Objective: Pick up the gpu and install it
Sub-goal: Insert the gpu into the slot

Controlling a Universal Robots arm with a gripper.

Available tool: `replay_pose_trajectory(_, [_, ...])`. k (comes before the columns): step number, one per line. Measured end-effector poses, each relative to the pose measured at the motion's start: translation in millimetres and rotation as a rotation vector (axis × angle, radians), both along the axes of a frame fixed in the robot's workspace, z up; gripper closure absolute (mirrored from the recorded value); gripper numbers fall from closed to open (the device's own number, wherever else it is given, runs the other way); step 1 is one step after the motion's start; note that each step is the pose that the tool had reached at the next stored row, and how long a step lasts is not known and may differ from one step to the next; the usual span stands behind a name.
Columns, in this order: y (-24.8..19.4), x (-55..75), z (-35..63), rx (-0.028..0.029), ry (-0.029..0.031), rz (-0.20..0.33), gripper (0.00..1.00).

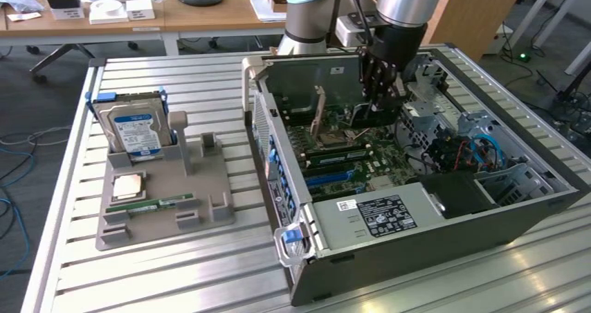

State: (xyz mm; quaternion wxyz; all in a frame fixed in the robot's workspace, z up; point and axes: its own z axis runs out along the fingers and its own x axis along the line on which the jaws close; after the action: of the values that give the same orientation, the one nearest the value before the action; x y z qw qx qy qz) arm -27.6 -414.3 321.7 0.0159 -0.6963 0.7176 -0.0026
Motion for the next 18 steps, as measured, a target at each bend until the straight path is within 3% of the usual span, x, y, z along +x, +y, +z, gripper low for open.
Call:
replay_pose_trajectory(5, [-3.7,0.0,-0.1,0.0001,0.0044,0.000,0.74])
replay_pose_trajectory(12, [-12.9,0.0,-0.2,0.0000,0.0052,0.000,0.74])
replay_pose_trajectory(18, [-15.7,0.0,-0.3,0.0001,0.0052,0.000,0.74])
